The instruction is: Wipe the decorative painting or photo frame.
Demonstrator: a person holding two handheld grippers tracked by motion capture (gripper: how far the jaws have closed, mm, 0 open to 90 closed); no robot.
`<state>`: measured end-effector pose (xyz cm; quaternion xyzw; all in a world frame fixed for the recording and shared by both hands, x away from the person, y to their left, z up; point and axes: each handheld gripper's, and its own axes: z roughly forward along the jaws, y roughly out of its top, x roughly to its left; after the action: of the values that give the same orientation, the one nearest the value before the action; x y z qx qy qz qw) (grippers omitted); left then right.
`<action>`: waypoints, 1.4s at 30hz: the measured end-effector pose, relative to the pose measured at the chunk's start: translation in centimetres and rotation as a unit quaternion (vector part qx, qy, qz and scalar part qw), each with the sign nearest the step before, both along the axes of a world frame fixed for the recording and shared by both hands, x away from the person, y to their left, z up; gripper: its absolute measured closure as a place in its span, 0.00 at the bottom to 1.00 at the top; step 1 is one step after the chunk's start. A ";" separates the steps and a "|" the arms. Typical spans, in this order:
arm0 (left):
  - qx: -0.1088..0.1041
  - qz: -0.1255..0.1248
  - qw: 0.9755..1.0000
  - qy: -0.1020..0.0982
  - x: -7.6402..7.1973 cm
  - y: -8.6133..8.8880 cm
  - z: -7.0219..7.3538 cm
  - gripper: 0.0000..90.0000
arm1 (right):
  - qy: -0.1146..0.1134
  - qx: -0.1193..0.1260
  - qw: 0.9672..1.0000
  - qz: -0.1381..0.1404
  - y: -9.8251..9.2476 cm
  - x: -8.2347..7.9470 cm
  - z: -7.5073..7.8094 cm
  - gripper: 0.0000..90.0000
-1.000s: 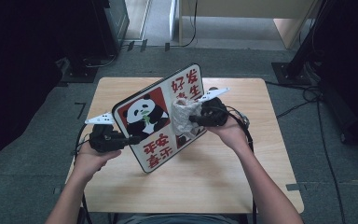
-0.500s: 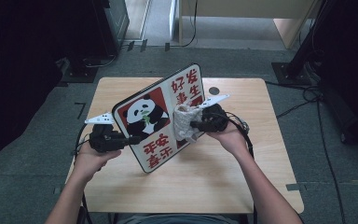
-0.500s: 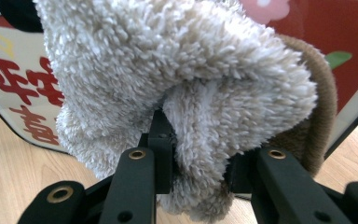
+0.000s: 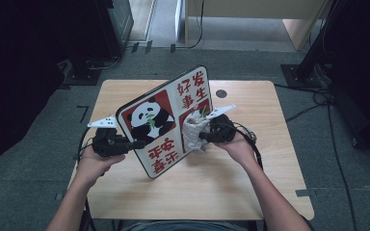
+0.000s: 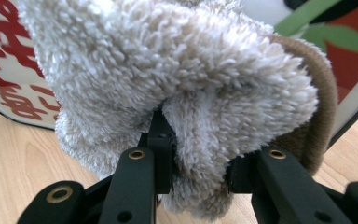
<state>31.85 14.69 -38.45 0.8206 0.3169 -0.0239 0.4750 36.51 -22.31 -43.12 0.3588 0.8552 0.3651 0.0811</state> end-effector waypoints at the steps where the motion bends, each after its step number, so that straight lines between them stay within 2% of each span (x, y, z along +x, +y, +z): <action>1: -0.001 0.000 1.000 0.000 0.0 0.0 0.0 0.87 | 0.000 0.000 1.000 0.000 0.0 0.0 0.0 0.77; 5: -0.001 0.000 1.000 -0.001 0.0 0.0 0.0 0.87 | 0.005 -0.008 1.000 -0.003 -0.1 -0.2 -0.6 0.77; 9: -0.002 0.001 1.000 -0.001 0.0 0.0 0.0 0.87 | 0.009 -0.035 0.999 0.003 -0.1 -0.5 -1.7 0.77; 12: -0.001 0.002 1.000 -0.001 0.0 0.0 0.0 0.87 | 0.016 -0.029 0.999 0.001 -0.2 -0.5 -2.1 0.77; 17: -0.001 0.006 1.000 -0.002 -0.1 0.0 0.0 0.87 | 0.008 -0.033 0.999 0.004 -0.2 -0.7 -2.3 0.77; 21: 0.004 0.010 1.000 -0.006 -0.3 -0.2 0.1 0.87 | 0.010 -0.030 0.999 0.004 -0.3 -0.8 -2.3 0.77; 24: 0.000 0.009 1.000 -0.004 -0.2 0.0 0.0 0.87 | 0.014 -0.023 1.000 0.005 -0.6 -0.9 -2.1 0.77; 28: -0.005 0.008 1.000 0.000 -0.2 0.0 -0.1 0.86 | 0.008 -0.027 1.000 0.008 -1.0 -1.3 -1.4 0.78; 31: -0.006 0.007 1.000 0.001 -0.1 0.1 -0.1 0.86 | 0.006 -0.018 1.000 0.006 -1.3 -1.6 -0.8 0.78; 35: -0.006 0.007 1.000 0.003 -0.1 0.1 -0.1 0.86 | -0.001 0.004 1.000 0.003 -1.5 -1.7 0.8 0.78; 38: -0.006 0.007 1.000 0.004 -0.1 0.1 -0.1 0.86 | -0.001 0.010 1.000 0.002 -1.6 -1.7 1.4 0.78; 42: -0.010 0.009 1.000 0.004 -0.1 0.2 -0.1 0.85 | 0.010 0.021 1.000 -0.001 -1.4 -1.7 3.0 0.79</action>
<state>31.76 14.90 -38.52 0.8130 0.3257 -0.0264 0.4819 34.78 -23.72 -40.08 0.3651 0.8478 0.3792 0.0649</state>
